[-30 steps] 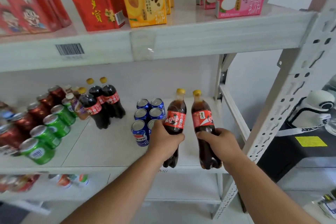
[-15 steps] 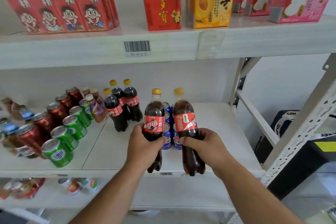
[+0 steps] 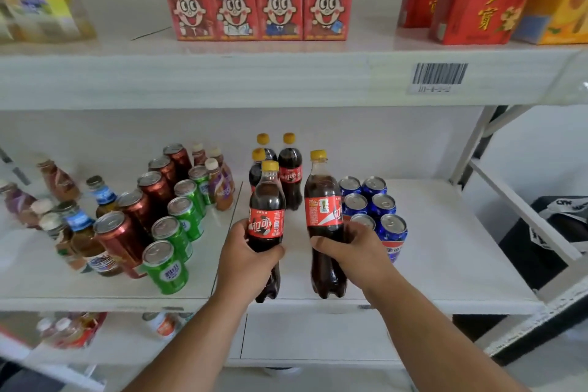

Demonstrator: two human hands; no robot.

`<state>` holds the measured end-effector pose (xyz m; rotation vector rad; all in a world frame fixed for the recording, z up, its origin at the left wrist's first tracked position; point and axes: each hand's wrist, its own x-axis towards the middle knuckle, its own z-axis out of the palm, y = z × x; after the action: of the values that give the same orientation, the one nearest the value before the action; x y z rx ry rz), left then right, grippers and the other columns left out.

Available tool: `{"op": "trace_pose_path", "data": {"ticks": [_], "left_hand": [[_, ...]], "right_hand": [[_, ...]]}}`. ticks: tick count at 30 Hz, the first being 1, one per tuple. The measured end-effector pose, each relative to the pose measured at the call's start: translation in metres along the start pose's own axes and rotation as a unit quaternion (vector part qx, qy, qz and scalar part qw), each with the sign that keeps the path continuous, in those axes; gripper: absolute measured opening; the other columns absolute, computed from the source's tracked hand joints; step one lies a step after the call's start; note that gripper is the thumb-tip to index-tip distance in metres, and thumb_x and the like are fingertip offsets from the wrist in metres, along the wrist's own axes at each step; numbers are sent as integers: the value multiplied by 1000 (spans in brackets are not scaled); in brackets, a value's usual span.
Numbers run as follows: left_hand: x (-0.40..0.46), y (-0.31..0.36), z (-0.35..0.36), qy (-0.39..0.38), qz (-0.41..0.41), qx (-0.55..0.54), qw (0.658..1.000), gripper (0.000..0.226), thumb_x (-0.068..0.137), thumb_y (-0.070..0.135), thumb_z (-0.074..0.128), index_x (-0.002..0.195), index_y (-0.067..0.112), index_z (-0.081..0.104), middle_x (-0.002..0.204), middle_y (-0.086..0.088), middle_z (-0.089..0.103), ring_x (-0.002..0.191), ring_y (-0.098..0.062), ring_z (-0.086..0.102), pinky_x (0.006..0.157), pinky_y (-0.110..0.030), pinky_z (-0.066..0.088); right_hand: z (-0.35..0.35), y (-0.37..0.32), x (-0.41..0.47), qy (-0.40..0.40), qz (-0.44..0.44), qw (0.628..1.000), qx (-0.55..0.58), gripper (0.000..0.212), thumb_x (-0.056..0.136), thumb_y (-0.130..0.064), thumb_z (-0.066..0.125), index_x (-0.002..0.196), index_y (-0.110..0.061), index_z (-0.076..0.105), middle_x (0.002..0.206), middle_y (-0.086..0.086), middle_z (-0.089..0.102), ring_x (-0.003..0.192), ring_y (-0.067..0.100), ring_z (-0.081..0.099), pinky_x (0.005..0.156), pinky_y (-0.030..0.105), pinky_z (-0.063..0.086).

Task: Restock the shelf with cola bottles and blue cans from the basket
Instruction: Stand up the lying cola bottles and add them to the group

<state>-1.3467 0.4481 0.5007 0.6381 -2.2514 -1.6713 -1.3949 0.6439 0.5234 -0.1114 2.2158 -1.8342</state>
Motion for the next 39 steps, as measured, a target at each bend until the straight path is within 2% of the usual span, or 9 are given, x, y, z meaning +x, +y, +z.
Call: {"op": "trace_pose_path", "data": {"ticks": [5, 12, 15, 17, 23, 28, 31, 36, 39], "left_hand": [[20, -12, -15, 1, 13, -2, 1000, 59, 77, 17, 91, 120, 39, 57, 100, 21, 70, 97, 4, 65, 75, -20, 45], [53, -23, -3, 18, 25, 0, 1000, 65, 77, 15, 91, 131, 30, 57, 102, 23, 71, 88, 19, 64, 72, -9, 44], [69, -28, 6, 22, 29, 7, 999, 70, 76, 17, 93, 135, 27, 57, 108, 22, 71, 99, 10, 66, 73, -7, 45], [78, -33, 12, 23, 32, 12, 999, 71, 76, 18, 93, 136, 26, 56, 111, 19, 71, 105, -1, 69, 72, -6, 47], [97, -45, 25, 34, 39, 27, 998, 67, 74, 20, 94, 127, 31, 53, 117, 9, 72, 105, -10, 70, 83, -32, 60], [103, -54, 35, 34, 40, 29, 998, 69, 72, 21, 94, 114, 50, 48, 112, 10, 72, 97, -22, 73, 74, -45, 65], [104, -62, 36, 29, 40, 31, 998, 69, 74, 15, 92, 111, 52, 48, 108, 7, 72, 84, -28, 75, 58, -43, 64], [102, -65, 38, 33, 42, 37, 998, 70, 74, 15, 92, 115, 48, 47, 111, 9, 70, 94, -26, 74, 70, -51, 66], [101, -68, 38, 32, 45, 34, 998, 70, 75, 16, 92, 117, 47, 47, 113, 8, 70, 96, -23, 74, 74, -51, 66]], "right_hand": [[15, 5, 21, 23, 7, 1000, -4, 38, 82, -24, 86, 117, -22, 69, 104, -5, 77, 100, 15, 72, 79, 26, 53], [27, 18, 70, 5, 6, 1000, -28, 29, 84, -16, 84, 108, -24, 69, 98, -7, 77, 93, 15, 72, 68, 22, 50], [33, 26, 93, 2, 4, 998, -63, 26, 85, -17, 82, 107, -25, 68, 89, -5, 78, 81, 15, 74, 61, 25, 56], [39, 32, 106, 2, 10, 997, -71, 24, 84, -18, 80, 105, -21, 69, 81, 1, 79, 69, 22, 74, 60, 39, 63], [43, 42, 130, 14, 22, 997, -69, 25, 85, -16, 80, 107, -23, 71, 87, -3, 79, 79, 16, 74, 55, 19, 52], [50, 52, 144, 32, 28, 995, -95, 30, 80, -19, 83, 105, -28, 70, 84, -7, 78, 77, 18, 75, 68, 39, 65], [53, 57, 146, 49, 24, 994, -97, 39, 79, -19, 84, 113, -30, 68, 87, -10, 77, 77, 13, 74, 70, 35, 64], [60, 64, 147, 64, 20, 994, -89, 49, 76, -25, 86, 120, -30, 66, 92, -10, 77, 80, 10, 74, 76, 39, 66], [61, 65, 145, 67, 16, 994, -83, 50, 79, -24, 86, 123, -27, 63, 92, -13, 75, 76, 5, 73, 72, 33, 65]]}}
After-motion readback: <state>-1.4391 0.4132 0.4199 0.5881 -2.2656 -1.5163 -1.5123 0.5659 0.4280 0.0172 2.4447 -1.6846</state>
